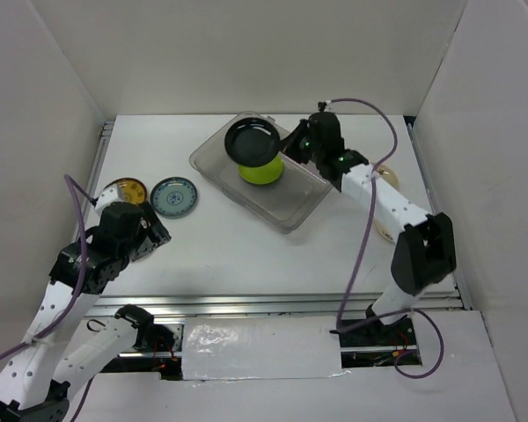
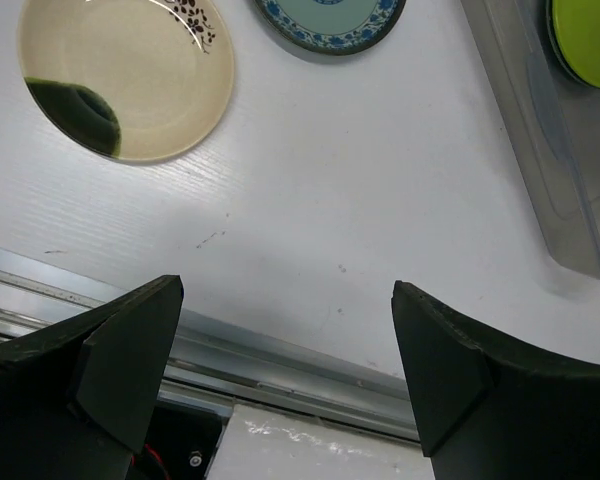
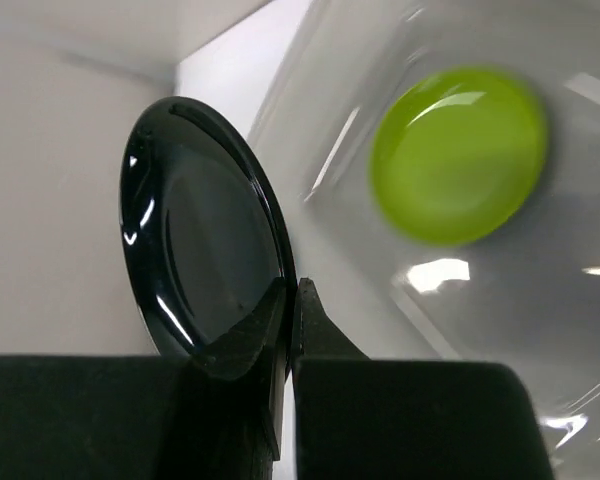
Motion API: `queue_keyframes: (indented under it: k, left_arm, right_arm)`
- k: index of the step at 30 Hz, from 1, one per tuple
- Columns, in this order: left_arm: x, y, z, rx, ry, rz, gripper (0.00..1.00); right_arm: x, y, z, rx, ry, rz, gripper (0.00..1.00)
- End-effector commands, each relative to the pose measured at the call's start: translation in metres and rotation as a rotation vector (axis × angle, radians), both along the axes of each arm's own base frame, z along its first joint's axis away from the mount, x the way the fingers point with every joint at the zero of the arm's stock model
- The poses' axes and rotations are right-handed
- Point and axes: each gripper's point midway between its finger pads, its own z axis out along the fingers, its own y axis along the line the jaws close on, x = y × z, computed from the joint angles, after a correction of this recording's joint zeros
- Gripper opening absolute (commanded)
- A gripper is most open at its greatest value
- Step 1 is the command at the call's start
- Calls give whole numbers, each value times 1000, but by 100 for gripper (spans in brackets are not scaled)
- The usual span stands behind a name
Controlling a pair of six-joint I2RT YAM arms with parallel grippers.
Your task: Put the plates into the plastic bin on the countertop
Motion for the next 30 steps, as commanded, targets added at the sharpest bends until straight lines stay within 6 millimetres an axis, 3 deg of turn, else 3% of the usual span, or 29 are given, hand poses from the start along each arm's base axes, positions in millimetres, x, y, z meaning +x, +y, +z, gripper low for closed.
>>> queue_keyframes:
  k: [1, 2, 6, 11, 13, 15, 18, 19, 20, 21, 23, 24, 26, 27, 29, 30]
  left_arm:
    - [18, -8, 1, -76, -41, 51, 99]
    - [22, -12, -1, -94, -34, 45, 99]
    - [36, -22, -4, -134, -39, 19, 99]
    - [45, -24, -17, -141, -1, 20, 99]
    - [48, -19, -24, -142, 6, 45, 99]
    - [50, -14, -34, -141, 19, 73, 99]
    - [57, 4, -52, -154, 47, 179, 99]
    - [60, 16, -59, -162, 63, 251, 99]
    - [62, 20, -66, -173, 73, 278, 99]
    - [64, 21, -71, -197, 87, 298, 99]
    - [65, 35, -76, -225, 83, 371, 99]
    - [64, 44, -74, -245, 63, 429, 99]
    - [58, 59, -78, -248, 42, 534, 99]
    - [56, 66, -76, -252, 15, 576, 99]
    - [49, 78, -82, -242, 1, 650, 99]
    - [47, 82, -82, -252, -17, 686, 99]
  right_arm:
    - [26, -27, -47, -128, 128, 19, 0]
    - [45, -34, -50, -137, 125, 3, 0]
    - [82, -43, -72, -149, 156, -19, 0]
    - [107, -41, -108, -148, 222, -16, 0]
    - [112, -41, -113, -140, 222, -17, 3]
    - [114, -37, -111, -124, 214, 13, 19]
    - [117, -34, -99, -107, 176, 38, 63]
    - [116, -31, -88, -104, 151, 51, 89]
    - [114, -30, -81, -101, 137, 60, 100]
    - [111, -28, -63, -100, 104, 74, 100]
    - [99, -29, -47, -122, 97, 78, 100]
    - [87, -37, -24, -151, 53, 52, 100]
    - [68, -35, -12, -209, 26, 35, 100]
    - [54, -46, -5, -259, 35, -3, 100]
    - [31, -37, 2, -258, 33, 42, 100]
    - [5, -37, 0, -247, 32, 76, 100]
